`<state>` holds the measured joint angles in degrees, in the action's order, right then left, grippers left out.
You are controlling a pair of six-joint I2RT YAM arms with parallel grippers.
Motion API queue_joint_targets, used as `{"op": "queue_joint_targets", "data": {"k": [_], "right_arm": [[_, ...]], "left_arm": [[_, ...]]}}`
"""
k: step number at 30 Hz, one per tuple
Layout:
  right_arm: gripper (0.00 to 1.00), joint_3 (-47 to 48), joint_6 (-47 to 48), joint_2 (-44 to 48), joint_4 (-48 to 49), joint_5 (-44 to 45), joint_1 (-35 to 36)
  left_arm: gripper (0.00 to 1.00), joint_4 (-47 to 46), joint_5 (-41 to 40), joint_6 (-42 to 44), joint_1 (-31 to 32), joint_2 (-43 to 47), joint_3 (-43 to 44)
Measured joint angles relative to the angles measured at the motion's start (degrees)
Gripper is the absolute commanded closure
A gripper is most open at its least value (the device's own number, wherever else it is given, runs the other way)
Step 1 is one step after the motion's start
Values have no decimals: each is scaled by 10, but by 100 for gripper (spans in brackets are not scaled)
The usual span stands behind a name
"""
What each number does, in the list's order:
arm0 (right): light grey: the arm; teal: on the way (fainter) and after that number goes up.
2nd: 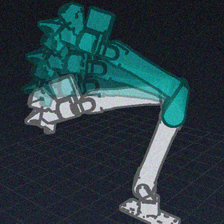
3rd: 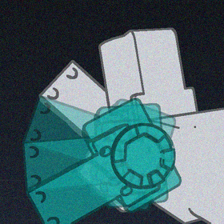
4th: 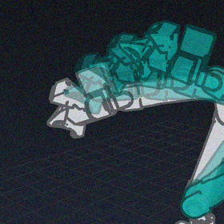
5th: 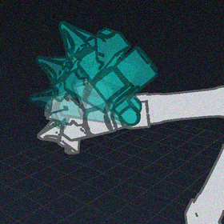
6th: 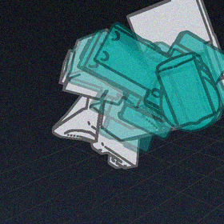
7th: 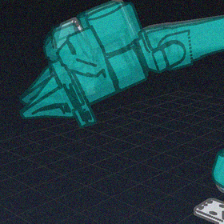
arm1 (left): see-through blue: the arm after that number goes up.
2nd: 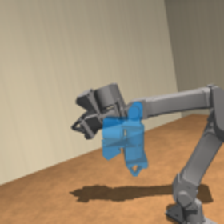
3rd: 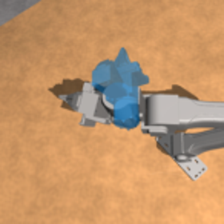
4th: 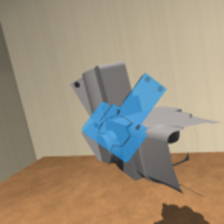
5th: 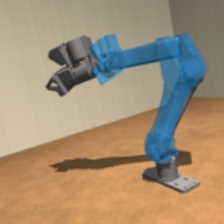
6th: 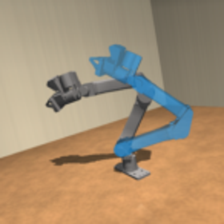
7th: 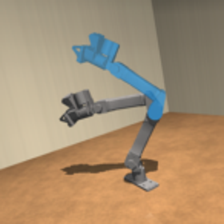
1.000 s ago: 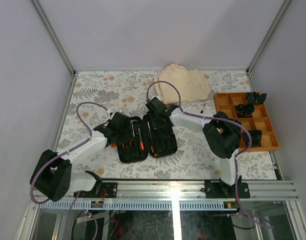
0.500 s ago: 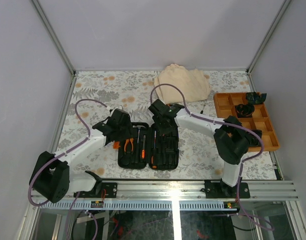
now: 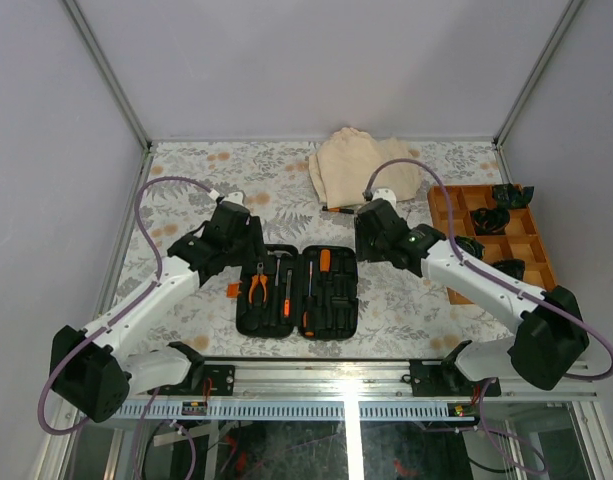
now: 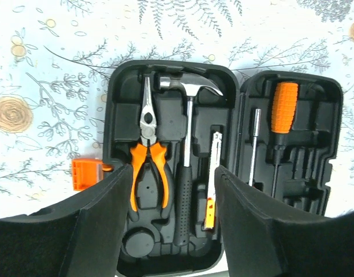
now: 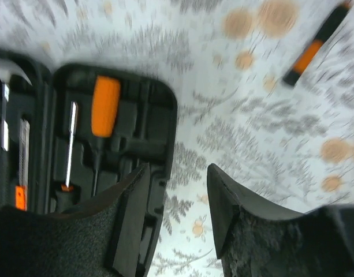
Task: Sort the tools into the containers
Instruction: Place the screwdriver in the storage box, then adjust the storage box at the center of the board.
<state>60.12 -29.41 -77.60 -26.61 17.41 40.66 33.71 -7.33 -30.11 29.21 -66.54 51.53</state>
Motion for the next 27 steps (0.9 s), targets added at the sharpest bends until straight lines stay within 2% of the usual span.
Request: {"op": "queue_joint_targets", "data": {"k": [7,10,21,27], "right_arm": [[53,-123,-56,2,22,-100,2],[58,-165,-78,19,35,-131,2],[59,-208,-98,27,98,-224,2],[74,-214,-97,-4,109,-245,2]], "left_arm": [[43,15,-19,27,0,-1,2],[43,17,-21,27,0,-1,1],[43,19,-22,25,0,3,-9],[43,19,-22,24,0,3,-9]]}}
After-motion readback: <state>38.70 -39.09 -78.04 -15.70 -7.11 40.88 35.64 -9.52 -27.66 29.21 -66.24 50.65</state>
